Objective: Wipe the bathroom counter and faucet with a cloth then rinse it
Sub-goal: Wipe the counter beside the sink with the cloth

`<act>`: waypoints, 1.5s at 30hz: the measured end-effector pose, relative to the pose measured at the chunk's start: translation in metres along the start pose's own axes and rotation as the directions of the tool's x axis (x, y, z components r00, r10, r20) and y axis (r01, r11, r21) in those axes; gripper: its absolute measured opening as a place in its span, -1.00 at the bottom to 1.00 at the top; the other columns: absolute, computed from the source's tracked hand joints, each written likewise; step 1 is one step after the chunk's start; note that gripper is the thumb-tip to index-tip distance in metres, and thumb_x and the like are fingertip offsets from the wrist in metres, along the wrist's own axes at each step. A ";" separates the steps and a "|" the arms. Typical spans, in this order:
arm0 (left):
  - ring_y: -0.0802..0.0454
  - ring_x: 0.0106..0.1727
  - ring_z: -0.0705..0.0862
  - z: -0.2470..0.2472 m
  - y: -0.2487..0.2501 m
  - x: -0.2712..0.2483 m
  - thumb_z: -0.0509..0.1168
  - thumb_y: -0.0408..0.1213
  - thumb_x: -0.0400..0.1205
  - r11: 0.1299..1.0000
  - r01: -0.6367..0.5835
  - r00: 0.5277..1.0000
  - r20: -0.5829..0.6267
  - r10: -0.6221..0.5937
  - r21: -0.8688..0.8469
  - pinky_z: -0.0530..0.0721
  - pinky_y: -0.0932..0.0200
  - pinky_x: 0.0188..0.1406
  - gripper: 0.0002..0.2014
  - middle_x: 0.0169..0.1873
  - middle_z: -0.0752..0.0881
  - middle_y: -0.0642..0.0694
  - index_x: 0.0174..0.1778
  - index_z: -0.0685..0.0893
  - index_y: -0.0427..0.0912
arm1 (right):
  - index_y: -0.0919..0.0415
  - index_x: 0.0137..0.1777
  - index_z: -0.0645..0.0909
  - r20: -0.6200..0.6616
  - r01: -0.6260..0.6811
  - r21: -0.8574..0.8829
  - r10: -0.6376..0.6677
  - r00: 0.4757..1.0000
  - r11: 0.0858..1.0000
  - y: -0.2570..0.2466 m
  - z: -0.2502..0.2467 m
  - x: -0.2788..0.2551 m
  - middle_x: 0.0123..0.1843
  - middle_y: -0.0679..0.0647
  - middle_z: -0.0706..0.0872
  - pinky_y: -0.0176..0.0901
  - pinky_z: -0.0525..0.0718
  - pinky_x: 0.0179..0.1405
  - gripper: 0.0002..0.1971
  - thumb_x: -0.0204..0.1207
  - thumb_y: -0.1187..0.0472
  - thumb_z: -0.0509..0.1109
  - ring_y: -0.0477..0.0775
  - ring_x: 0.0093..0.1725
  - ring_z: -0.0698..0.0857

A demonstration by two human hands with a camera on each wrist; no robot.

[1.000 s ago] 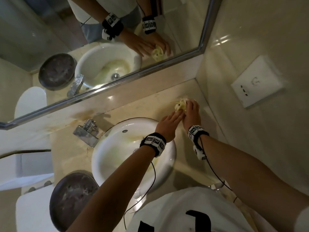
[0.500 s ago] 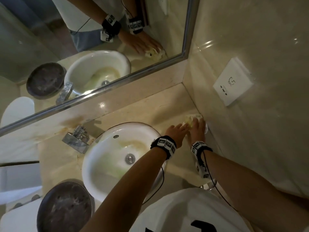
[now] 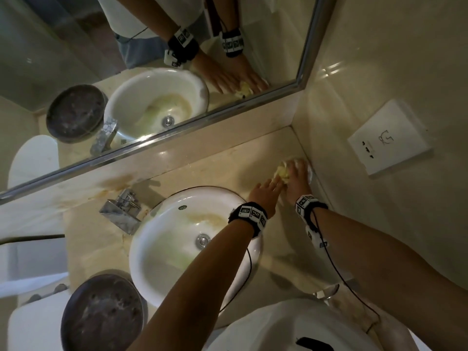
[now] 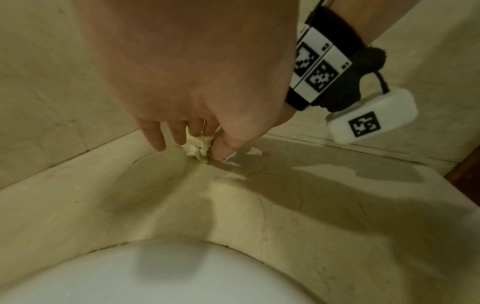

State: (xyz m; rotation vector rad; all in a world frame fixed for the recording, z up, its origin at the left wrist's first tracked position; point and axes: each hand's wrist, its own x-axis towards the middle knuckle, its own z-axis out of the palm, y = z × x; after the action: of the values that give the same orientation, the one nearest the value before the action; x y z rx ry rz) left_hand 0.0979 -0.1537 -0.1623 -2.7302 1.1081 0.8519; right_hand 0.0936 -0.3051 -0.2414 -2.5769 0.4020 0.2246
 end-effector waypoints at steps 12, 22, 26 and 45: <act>-0.15 0.75 0.07 0.012 -0.086 -0.005 0.28 -0.33 0.62 0.978 0.199 0.977 -0.066 -0.203 -0.054 0.32 -0.07 0.61 -0.16 0.77 -0.06 -0.10 0.77 -0.03 -0.09 | -0.02 0.76 -0.01 0.167 0.169 -0.042 -0.159 0.973 0.985 -0.089 0.023 0.060 0.76 0.28 -0.11 0.22 -0.07 0.71 -0.18 0.58 0.24 0.33 0.30 0.75 -0.12; -0.09 0.75 0.10 0.037 -0.139 -0.053 0.19 -0.37 0.63 0.939 0.328 0.941 -0.056 -0.334 -0.103 0.29 -0.04 0.62 -0.20 0.76 0.05 -0.05 0.78 -0.03 -0.08 | 0.02 0.77 0.02 0.263 0.230 0.024 -0.228 0.937 0.973 -0.153 0.072 0.052 0.78 0.20 -0.16 0.09 0.23 0.66 -0.18 0.57 0.16 0.34 0.29 0.73 -0.03; -0.10 0.75 0.10 0.046 -0.140 -0.071 0.17 -0.40 0.62 0.937 0.325 0.941 -0.052 -0.333 -0.126 0.31 -0.03 0.60 -0.21 0.76 0.09 -0.06 0.78 0.00 -0.10 | -0.01 0.78 0.05 0.348 0.313 0.034 -0.305 0.887 0.949 -0.157 0.078 0.047 0.80 0.11 -0.19 0.07 0.19 0.68 -0.24 0.63 0.09 0.31 0.23 0.76 -0.09; -0.14 0.76 0.04 0.008 -0.034 -0.030 0.21 -0.30 0.69 0.993 0.084 0.993 -0.070 -0.091 -0.086 0.24 -0.08 0.62 -0.24 0.77 0.00 -0.06 0.78 -0.01 -0.07 | 0.16 0.65 0.39 -0.100 0.057 0.123 -0.045 0.994 0.991 -0.047 0.015 -0.021 0.72 0.21 0.22 0.09 0.35 0.63 -0.34 0.54 0.52 0.25 0.25 0.69 0.23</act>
State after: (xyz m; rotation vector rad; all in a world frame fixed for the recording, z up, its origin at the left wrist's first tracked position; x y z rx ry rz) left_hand 0.0991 -0.1081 -0.1576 -2.8763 0.9775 0.8088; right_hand 0.0877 -0.2536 -0.2273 -2.4765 0.3722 0.0544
